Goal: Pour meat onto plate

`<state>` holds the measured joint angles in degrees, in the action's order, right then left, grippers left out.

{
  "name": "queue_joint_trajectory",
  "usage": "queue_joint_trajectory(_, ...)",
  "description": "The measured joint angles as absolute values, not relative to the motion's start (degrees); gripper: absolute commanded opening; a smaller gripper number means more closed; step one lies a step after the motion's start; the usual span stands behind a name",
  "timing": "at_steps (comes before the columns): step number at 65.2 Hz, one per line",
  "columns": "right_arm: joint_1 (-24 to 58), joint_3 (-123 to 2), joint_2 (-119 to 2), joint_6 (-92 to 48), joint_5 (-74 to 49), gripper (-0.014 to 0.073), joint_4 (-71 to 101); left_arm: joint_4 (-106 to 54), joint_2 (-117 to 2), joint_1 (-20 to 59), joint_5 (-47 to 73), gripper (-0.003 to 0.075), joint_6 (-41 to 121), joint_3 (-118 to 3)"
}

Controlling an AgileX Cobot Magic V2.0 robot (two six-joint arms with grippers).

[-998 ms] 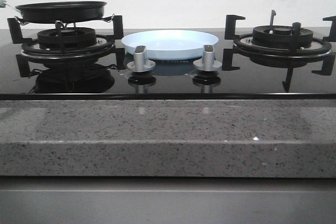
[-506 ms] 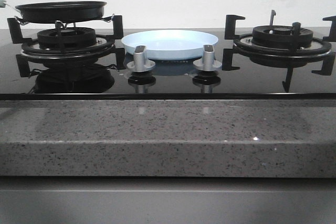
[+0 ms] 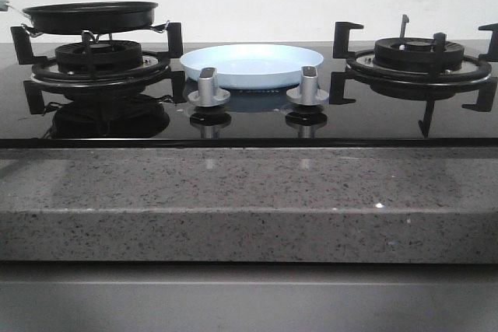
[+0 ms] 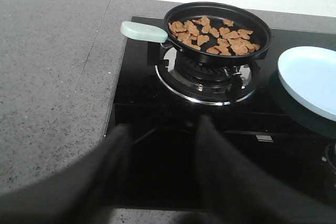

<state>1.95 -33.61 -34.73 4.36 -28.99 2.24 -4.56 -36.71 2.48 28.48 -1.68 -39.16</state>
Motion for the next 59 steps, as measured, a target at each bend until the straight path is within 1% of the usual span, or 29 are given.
queue_joint_trajectory(3, 1.9, -33.7, -35.7, 4.4, -29.1, 0.0531, 2.2, -4.4, -36.8, 2.5, 28.2, 0.057, -1.6, -39.2)
queue_joint_trajectory(4, 1.9, -33.9, -36.2, 4.4, -29.1, 0.0531, 2.2, -4.4, -36.8, 2.5, 28.2, 0.0568, -1.6, -39.2)
queue_joint_trajectory(15, 2.4, -37.6, -41.6, 4.4, -34.2, 0.0477, 2.3, -4.3, -37.4, 2.5, 27.9, 0.0565, -1.6, -39.2)
queue_joint_trajectory(23, 5.3, -43.1, -47.3, 3.7, -39.3, 0.045, 2.5, -4.3, -37.7, 2.5, 27.8, 0.0565, -1.6, -39.2)
queue_joint_trajectory(40, 14.8, -52.8, -59.5, 1.8, -40.7, 0.0444, 3.3, -4.2, -37.7, 2.5, 27.7, 0.0565, -1.6, -39.2)
queue_joint_trajectory(59, 17.3, -66.5, -75.1, 1.0, -42.2, 0.0444, 4.9, -3.5, -37.7, 2.5, 27.4, 0.0565, -1.6, -39.2)
